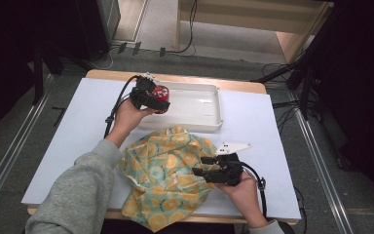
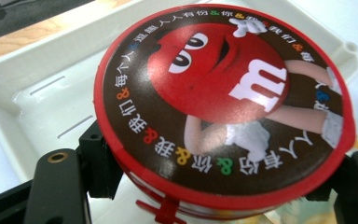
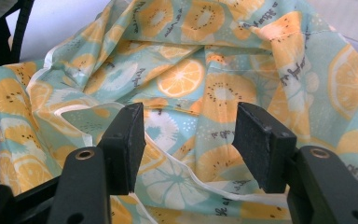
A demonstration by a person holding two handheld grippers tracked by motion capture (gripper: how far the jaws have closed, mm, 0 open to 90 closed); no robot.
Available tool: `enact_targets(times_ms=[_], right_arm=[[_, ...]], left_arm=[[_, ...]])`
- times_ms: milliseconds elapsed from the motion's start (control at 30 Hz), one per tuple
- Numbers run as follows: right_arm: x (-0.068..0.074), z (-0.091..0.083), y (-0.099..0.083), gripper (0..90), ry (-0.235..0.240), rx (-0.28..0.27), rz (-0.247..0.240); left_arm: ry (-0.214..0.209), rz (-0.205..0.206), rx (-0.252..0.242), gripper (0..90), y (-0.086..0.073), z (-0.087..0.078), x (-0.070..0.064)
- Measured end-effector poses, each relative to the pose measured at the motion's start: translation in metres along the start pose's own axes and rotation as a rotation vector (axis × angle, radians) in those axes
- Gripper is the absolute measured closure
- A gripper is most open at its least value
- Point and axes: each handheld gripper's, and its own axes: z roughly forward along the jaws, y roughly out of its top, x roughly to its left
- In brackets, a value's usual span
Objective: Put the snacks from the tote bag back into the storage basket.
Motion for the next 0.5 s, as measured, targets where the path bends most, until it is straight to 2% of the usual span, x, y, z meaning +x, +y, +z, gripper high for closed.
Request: enact_targets(times_ms=[133, 267, 333, 500], right_arm=[[0.0, 0.0, 0.0, 44.5, 0.001, 0.001, 0.001], [0.0, 0.0, 0.0, 44.5, -0.001, 0.001, 0.002], [-0.001, 0.0, 0.0, 44.5, 0.0, 0.001, 0.001], [0.0, 0.001, 0.0, 44.5, 0.002, 0.002, 0.0]], left_arm=[[0.006, -0.003, 0.015, 25.5, -0.002, 0.011, 0.005], [0.014, -0.033, 0.033, 25.5, -0.004, 0.021, 0.011], [0.026, -0.04, 0.043, 25.5, -0.005, 0.025, 0.011], [0.021, -0.063, 0.05, 25.5, -0.006, 0.032, 0.012]])
